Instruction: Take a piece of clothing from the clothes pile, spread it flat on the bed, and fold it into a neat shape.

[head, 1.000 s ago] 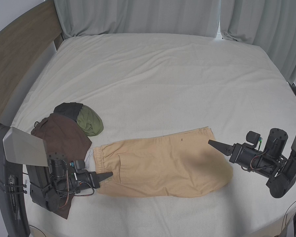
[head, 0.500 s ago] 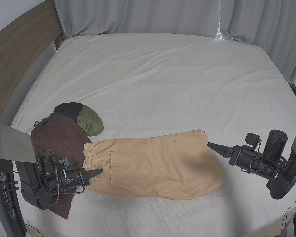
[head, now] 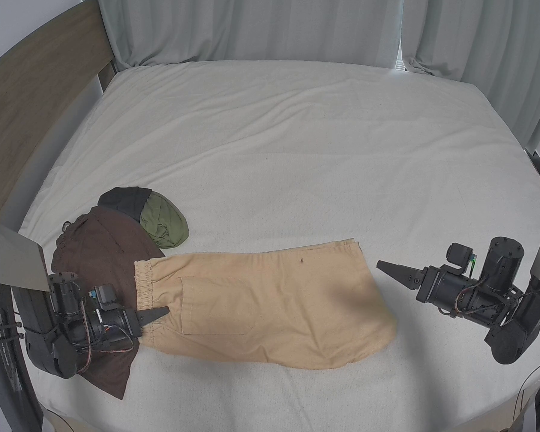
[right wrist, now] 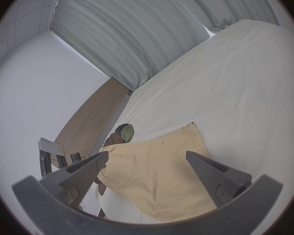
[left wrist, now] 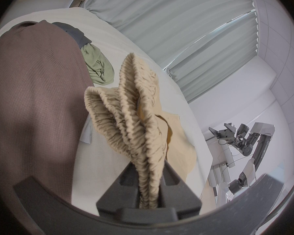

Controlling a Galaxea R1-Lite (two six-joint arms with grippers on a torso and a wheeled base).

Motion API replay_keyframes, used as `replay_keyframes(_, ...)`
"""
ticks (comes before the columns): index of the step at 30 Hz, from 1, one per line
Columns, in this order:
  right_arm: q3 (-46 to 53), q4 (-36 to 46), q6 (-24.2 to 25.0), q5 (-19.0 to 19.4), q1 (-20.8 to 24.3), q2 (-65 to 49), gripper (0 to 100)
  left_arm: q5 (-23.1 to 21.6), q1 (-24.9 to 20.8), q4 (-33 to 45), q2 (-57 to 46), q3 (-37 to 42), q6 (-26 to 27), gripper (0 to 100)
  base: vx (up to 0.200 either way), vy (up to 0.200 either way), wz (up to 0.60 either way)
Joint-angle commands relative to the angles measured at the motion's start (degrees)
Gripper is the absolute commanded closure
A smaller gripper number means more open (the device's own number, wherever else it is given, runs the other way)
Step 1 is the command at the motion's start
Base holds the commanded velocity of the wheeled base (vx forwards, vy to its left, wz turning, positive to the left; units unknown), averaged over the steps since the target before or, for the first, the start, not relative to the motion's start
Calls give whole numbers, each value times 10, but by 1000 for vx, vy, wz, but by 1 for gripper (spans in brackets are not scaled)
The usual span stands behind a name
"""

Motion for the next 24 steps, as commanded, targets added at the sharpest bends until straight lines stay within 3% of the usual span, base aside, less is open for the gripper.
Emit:
replay_keyframes(1,1,0,0,0,1,2,0,-12,27,0,-7,12,10,100,0,0,0)
replay_keyframes(13,1,-1,0,0,6,4,0,-21,51,0,-20,22,22,100,0,0,0)
replay_keyframes(24,0,-1,-1,0,2,0,0,-17,-29,0,-69,22,13,100,0,0,0)
